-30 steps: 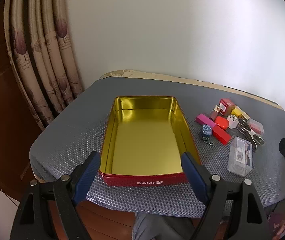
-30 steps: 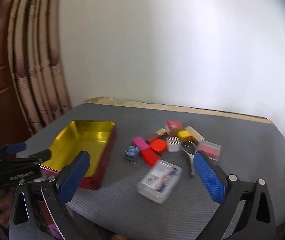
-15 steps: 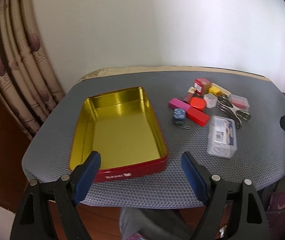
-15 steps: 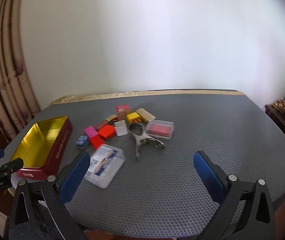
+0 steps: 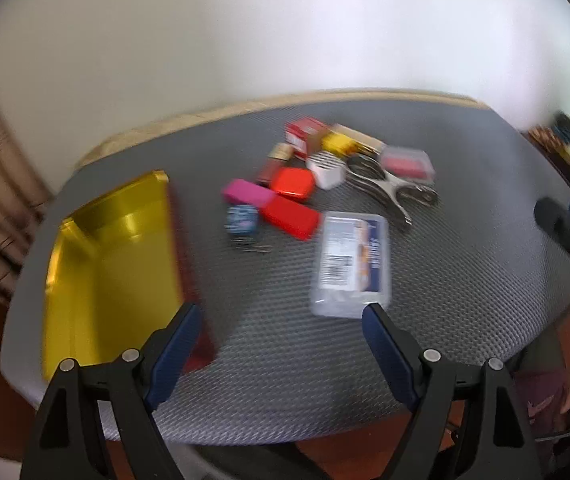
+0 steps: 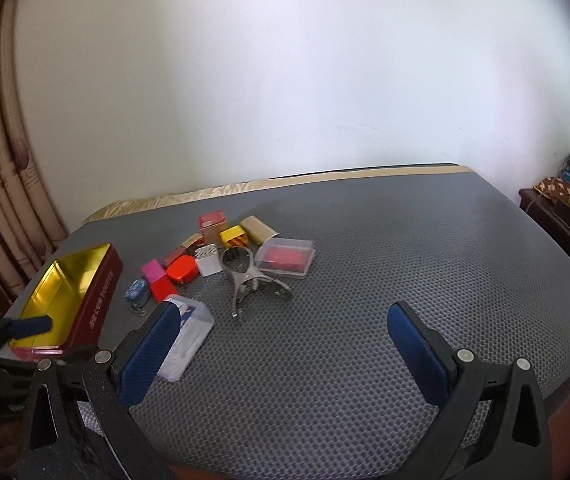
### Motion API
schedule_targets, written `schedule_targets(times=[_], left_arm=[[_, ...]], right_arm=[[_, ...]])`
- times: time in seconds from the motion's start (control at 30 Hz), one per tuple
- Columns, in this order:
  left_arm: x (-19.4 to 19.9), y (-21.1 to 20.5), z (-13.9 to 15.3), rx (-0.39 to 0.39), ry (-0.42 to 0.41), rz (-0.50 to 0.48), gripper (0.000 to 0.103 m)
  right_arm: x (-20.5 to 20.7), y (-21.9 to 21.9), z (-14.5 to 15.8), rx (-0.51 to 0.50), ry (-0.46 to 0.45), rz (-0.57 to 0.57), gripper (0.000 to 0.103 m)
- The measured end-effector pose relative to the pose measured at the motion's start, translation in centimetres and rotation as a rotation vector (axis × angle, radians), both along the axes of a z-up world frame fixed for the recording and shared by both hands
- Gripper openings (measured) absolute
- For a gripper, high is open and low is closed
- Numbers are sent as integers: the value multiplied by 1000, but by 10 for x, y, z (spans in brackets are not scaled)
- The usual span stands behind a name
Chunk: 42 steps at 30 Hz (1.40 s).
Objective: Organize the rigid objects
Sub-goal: 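Move the left tool toward the clear labeled plastic box and grasp it, then carry the clear labeled box with the left tool into the gold tin and release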
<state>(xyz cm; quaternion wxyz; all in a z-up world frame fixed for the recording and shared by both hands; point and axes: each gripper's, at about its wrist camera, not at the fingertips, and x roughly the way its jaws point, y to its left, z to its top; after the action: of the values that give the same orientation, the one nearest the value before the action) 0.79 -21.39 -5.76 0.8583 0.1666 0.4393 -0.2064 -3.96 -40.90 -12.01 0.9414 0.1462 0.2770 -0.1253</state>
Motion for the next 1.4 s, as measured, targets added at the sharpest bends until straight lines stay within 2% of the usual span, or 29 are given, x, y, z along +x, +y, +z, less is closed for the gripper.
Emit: schedule_targets(times=[0.13,0.37,0.47,0.63,0.77,0.8,0.83,0.87,1.03,1.17,1.33,1.4], left_arm=[[16,-20,-10,-22,76,-42,85],[53,-40,-30,-65,240,-62,85],[62,-48,-40,-47,287,-87,85],[71,-59,-56,4,321,-103,85],[73,-60,-67,12,315,-100,85],[74,-59,-71,10,327,-93,81],[75,-58,-74,-3,335,-82,70],[72,-55,-74,-5,291,-61,62],[70,-56,-76,-13,251,-25,62],[56,-44,-58,-59,197,-12,62],[41,-28,-20,-103,129,11,62],[30,-10,0,-123,112,36,62]], right_arm=[[1,-18,-4,49,0,-32,103],[7,-38,-12,121,20,-53,103],[6,-40,-14,136,18,-53,103],[10,-41,-18,148,40,-42,103],[14,-41,-23,156,59,-40,103],[14,-41,-25,158,66,-41,103],[15,-41,-26,159,70,-40,103],[16,-41,-26,159,75,-40,103],[17,-39,-28,160,85,-38,103],[12,-38,-25,155,73,-37,103],[11,-32,-21,147,66,-23,103],[10,-30,-19,142,62,-16,103]])
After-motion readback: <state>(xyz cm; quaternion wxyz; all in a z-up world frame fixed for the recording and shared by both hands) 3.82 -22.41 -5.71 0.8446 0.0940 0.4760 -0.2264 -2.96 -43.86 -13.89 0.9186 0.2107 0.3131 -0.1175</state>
